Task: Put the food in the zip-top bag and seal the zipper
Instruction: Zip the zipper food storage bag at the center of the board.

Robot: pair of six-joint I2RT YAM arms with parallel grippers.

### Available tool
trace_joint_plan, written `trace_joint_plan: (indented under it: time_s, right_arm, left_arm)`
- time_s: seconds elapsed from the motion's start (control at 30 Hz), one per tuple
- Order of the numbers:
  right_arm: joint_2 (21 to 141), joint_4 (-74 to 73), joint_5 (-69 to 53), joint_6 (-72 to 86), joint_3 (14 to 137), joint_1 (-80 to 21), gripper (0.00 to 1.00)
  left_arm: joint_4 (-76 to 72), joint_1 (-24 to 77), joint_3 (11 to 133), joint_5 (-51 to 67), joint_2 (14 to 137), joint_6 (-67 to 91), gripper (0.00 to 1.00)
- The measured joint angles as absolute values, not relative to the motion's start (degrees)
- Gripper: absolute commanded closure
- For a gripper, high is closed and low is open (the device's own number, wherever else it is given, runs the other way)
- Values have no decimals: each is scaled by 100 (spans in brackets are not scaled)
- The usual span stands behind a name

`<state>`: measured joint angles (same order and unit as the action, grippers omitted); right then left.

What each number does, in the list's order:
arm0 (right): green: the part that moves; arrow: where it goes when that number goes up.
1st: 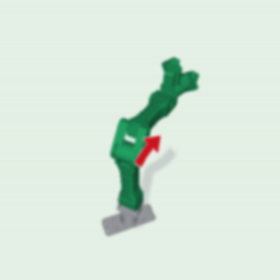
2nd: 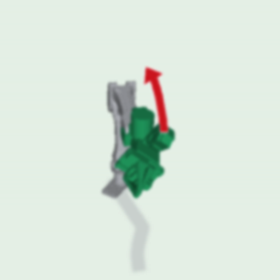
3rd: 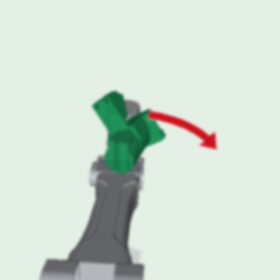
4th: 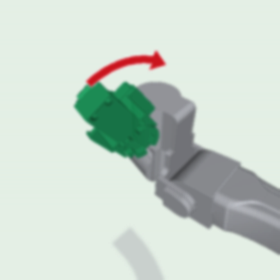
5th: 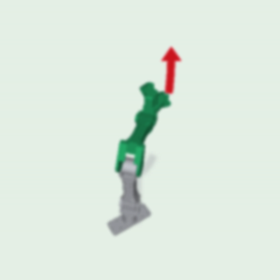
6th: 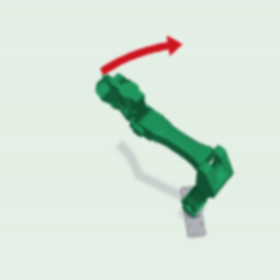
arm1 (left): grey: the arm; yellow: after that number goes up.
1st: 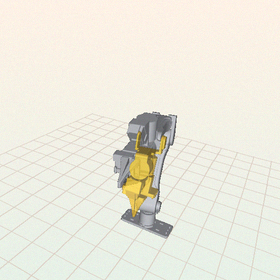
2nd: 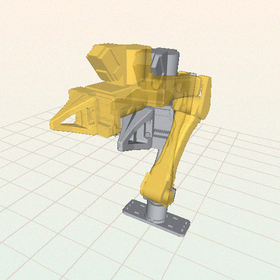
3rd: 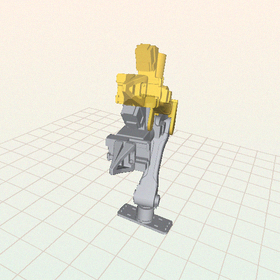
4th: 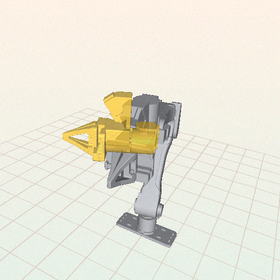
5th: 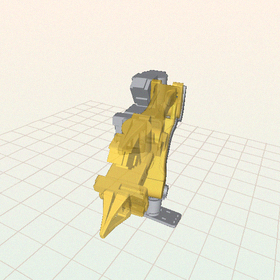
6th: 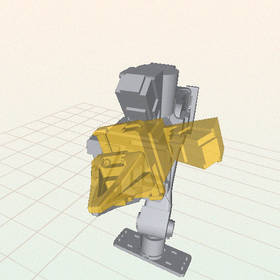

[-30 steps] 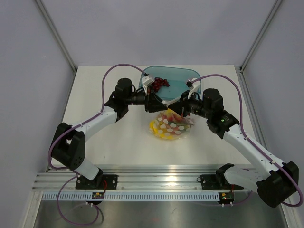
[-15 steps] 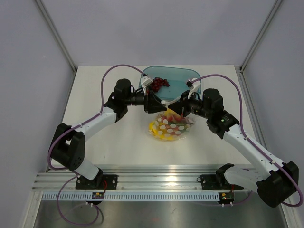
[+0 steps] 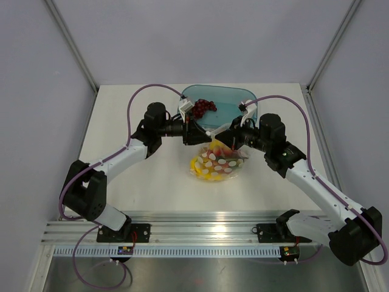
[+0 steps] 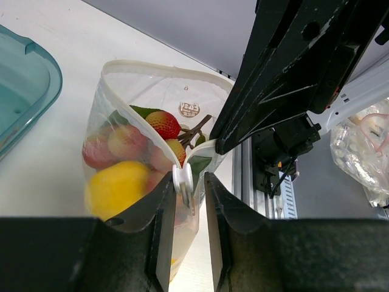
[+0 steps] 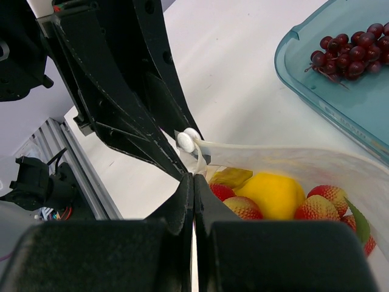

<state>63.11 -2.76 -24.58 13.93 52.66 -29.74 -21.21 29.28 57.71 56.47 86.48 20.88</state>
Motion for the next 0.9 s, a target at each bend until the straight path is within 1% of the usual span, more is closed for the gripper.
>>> trace_joint_plan:
  time_s: [0.03,0.13,0.27,0.43,0.57,0.6,0.67,0.7,0.77,0.8,0.83,0.87,0.9]
  right_arm:
    - [6311,-276,-2458,1398,5266,-2974,100]
    - [6311,-255,-2456,1404,5266,-2974,100]
    - [6311,-233,-2453,1428,5266,-2974,100]
    - [6322,-211,-2453,1439,5266,-2974,100]
    - [6346,-185,-2453,1439,5266,-2974,100]
    - [6351,-183,-2456,1441,5266,-2974,100]
    - [6351,-178,-2456,1441,5266,-2974,100]
    - [6351,-176,-2456,1444,5266,-2974,100]
    - [6353,-172,-2456,1444,5266,-2974,100]
    - [6353,-169,-2456,1446,5266,-2974,100]
    - [6351,-169,-2456,1446,5266,-2974,100]
    - [6353,-172,-2460,1444,5266,-2974,97]
    - [6353,-180,-2460,1435,5269,-2974,91]
  left_arm:
    - [-2126,2928,5769,5647,8650,2097,58]
    - [-2158,2928,5769,5658,8648,2126,52]
    - [-2154,2928,5756,5655,8648,2123,50]
    - [-2132,2928,5749,5629,8648,2088,51]
    - [-2043,2928,5749,5596,8648,2051,65]
    - [-2036,2926,5749,5590,8648,2051,74]
    - [-2034,2919,5749,5579,8648,2064,80]
    - [-2036,2915,5749,5572,8648,2062,86]
    - [-2034,2908,5749,5570,8648,2080,92]
    - [-2029,2906,5749,5568,8648,2086,99]
    - [-2027,2904,5749,5570,8648,2086,100]
    - [-2018,2899,5749,5568,8648,2082,100]
    - [-2018,2897,5749,5568,8648,2078,100]
